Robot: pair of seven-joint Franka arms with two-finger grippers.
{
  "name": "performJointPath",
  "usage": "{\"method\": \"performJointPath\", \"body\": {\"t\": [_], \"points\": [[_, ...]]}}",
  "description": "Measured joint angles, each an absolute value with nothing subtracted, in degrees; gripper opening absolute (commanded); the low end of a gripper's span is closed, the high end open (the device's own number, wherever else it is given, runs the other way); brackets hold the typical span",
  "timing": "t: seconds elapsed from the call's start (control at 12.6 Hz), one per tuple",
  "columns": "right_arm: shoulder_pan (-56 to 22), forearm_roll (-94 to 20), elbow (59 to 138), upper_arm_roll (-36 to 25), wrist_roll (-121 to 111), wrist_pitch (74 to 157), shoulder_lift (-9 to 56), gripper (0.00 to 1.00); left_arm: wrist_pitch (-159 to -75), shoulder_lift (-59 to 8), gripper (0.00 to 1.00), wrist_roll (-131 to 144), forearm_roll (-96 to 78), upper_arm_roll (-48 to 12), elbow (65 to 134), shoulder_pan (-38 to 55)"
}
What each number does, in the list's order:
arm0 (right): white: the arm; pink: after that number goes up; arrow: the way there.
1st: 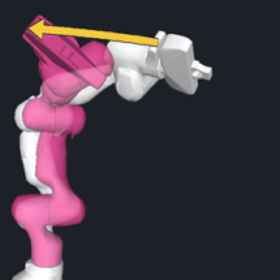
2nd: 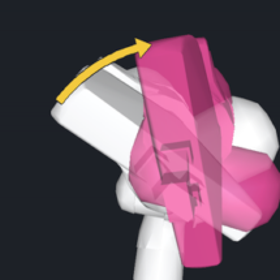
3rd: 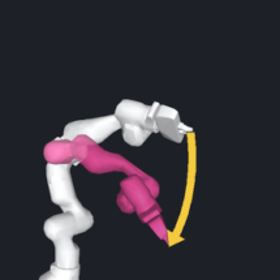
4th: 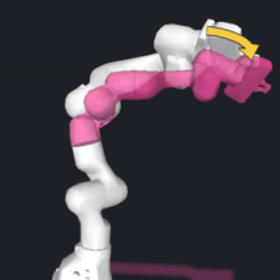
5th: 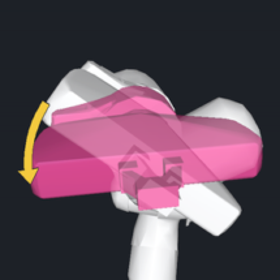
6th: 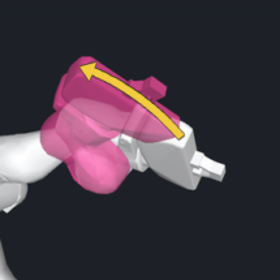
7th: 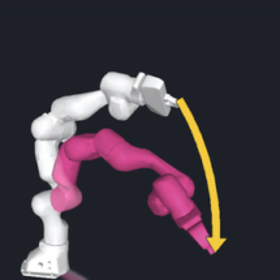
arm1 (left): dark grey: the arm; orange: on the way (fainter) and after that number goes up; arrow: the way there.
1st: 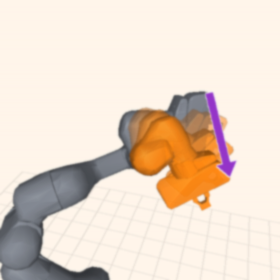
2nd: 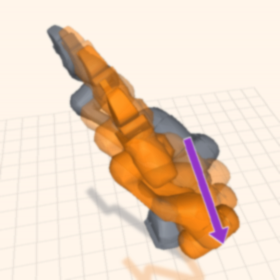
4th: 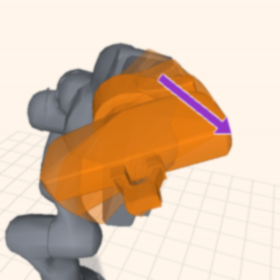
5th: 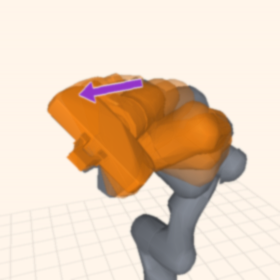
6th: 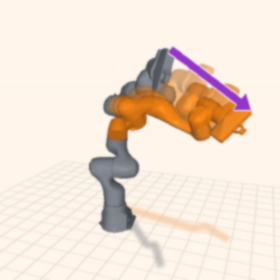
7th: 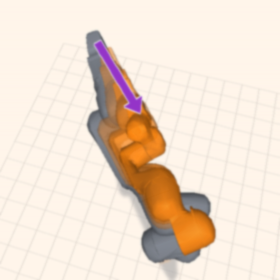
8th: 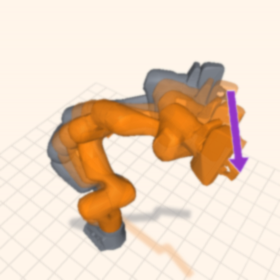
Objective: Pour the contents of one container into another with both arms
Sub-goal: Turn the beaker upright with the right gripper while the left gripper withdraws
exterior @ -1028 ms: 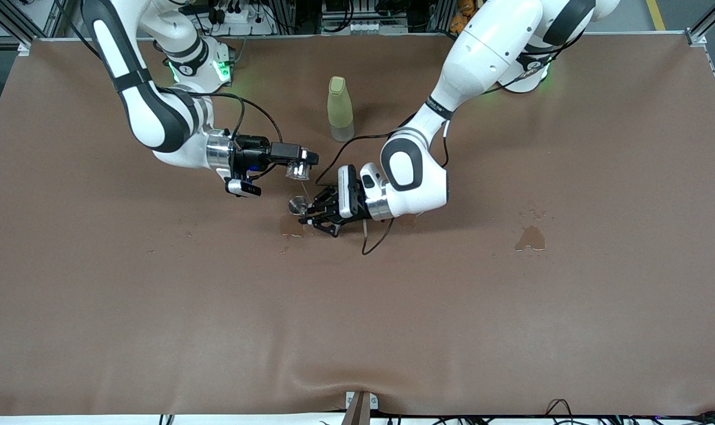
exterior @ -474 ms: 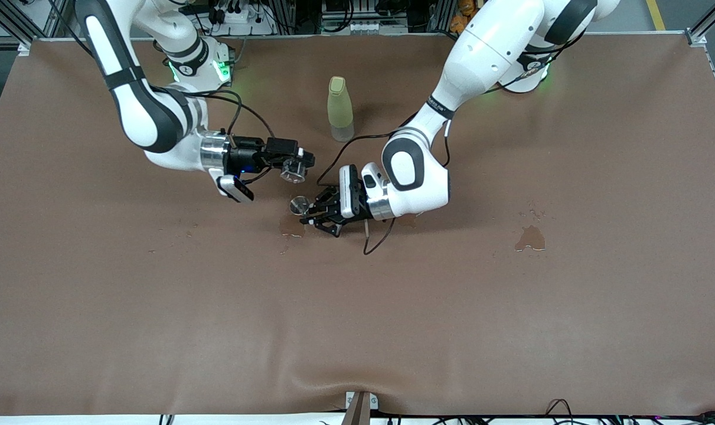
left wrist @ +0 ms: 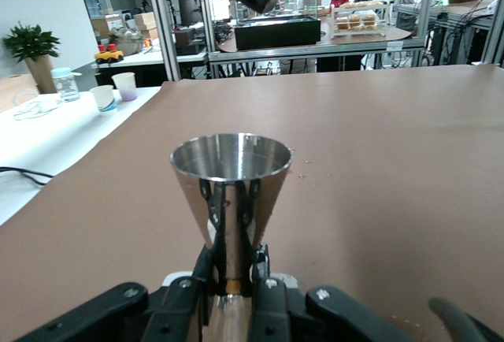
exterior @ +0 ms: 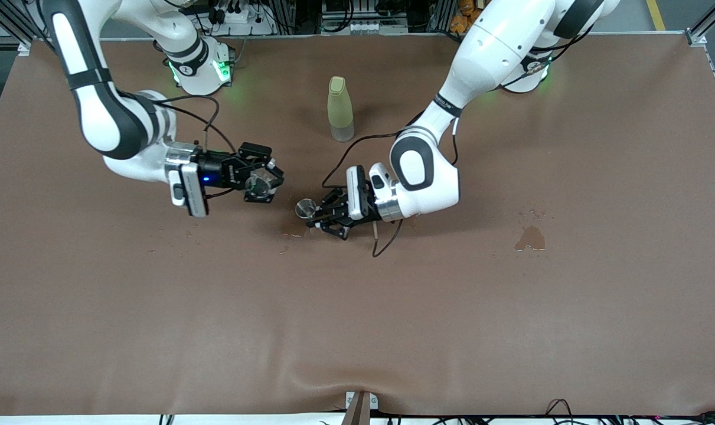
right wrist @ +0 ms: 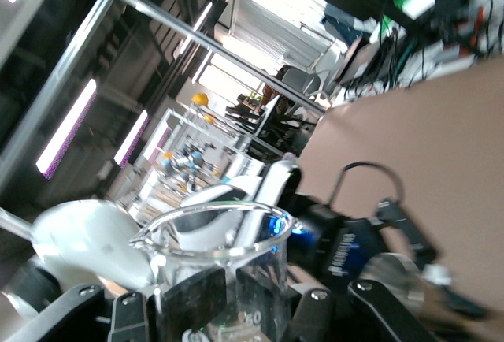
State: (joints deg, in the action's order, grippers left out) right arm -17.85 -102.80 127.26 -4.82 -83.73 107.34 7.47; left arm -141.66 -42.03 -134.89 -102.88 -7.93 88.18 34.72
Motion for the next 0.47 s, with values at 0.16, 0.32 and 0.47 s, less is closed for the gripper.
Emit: {"method": "performJointPath", "body": {"t": [0.16,0.32,0.47], "points": [[-14.69,-98.07,126.06,-4.96,-91.91,106.48,7.46,0.00,-141.67,-39.58,0.00,-134.89,-102.88,-7.91,90.55,32.81],[-10.91,-94.04,125.11,-5.12,-99.80,103.54,7.46,0.00,-141.67,-36.84,0.00,-134.92,-102.88,-7.84,93.37,30.75],[-6.38,-89.17,124.74,-5.19,-107.38,100.86,7.48,0.00,-141.66,-34.15,0.00,-135.07,-102.46,-7.82,96.31,28.39]]}}
